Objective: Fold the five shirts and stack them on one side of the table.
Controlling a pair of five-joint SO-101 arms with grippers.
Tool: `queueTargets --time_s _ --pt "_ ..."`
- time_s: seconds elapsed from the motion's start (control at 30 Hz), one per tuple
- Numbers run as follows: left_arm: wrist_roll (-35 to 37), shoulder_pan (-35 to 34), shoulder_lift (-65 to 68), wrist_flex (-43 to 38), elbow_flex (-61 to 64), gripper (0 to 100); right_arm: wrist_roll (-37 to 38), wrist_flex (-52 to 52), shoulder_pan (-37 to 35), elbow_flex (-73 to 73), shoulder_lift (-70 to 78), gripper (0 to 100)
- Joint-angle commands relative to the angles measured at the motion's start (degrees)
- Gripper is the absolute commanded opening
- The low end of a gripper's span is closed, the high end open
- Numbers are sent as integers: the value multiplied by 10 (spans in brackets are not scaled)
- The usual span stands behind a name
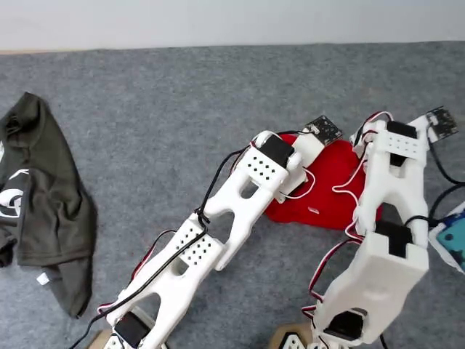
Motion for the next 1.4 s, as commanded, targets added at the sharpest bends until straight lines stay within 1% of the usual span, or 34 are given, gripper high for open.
queueTargets --time_s 0.0,0.1,0.4,0.7,0.87,0.97,1.03,1.23,1.37 --pt "4 7 -4 16 -4 2 6 -54 -5 -15 -10 209" --pt "4 7 -4 16 -4 2 6 -76 -16 -25 -11 209" --pt "4 7 -4 16 -4 2 5 -72 -15 -117 4 209" --pt "4 7 -4 16 -4 2 6 -67 65 -248 97 208" --pt "4 7 -4 15 -4 2 20 -66 87 -282 120 208" --pt "4 7 -4 14 -4 2 22 -63 88 -286 119 208" --pt "4 10 -4 14 -4 2 22 -37 86 -295 116 208" --pt "3 12 -4 13 -4 2 22 114 51 -311 83 208" --pt "3 12 -4 13 -4 2 22 189 34 -311 59 208"
